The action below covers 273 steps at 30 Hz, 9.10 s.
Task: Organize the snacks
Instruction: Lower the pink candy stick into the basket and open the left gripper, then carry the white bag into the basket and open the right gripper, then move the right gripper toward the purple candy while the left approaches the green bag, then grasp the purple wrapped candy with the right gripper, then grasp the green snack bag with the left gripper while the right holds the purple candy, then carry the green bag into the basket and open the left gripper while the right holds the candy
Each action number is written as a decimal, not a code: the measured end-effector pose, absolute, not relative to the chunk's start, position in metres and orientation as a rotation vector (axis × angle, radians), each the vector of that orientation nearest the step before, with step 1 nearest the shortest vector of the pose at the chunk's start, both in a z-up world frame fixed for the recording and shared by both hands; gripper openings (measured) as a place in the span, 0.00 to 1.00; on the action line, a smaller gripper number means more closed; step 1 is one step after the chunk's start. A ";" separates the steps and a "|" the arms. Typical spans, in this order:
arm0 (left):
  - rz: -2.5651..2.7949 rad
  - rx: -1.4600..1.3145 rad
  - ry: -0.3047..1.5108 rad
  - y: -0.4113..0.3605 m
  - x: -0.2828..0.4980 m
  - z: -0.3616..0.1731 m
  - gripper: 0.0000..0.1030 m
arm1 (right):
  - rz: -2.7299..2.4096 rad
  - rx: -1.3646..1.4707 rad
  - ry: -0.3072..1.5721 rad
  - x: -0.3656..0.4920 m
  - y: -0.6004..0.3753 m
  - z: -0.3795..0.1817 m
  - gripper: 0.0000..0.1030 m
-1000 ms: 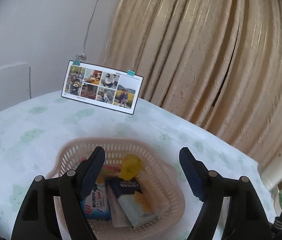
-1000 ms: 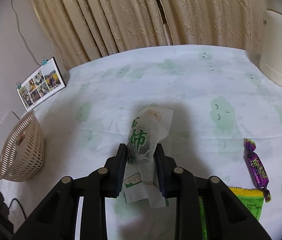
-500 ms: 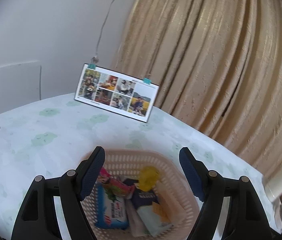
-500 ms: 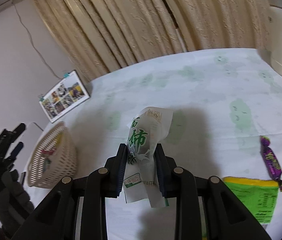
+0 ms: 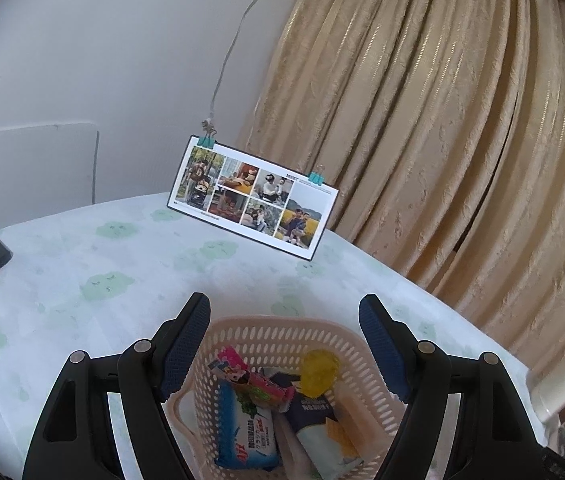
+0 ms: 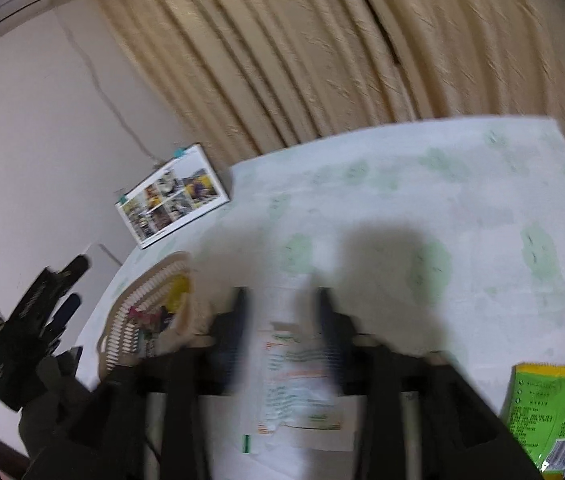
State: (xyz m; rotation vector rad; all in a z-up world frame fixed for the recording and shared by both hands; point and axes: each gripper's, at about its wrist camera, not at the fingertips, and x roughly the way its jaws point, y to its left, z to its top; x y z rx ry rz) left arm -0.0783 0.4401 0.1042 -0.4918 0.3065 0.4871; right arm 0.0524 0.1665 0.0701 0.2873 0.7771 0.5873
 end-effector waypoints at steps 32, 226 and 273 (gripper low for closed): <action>0.444 -0.536 0.279 0.443 -0.086 0.109 0.75 | 0.475 -0.141 0.901 0.032 0.233 0.014 0.29; -0.457 0.056 0.894 0.119 0.021 0.015 0.75 | 0.027 0.248 0.881 0.051 -0.020 0.011 0.15; -0.337 0.081 0.781 0.121 0.022 0.033 0.72 | 0.077 0.313 0.831 0.043 -0.024 0.021 0.17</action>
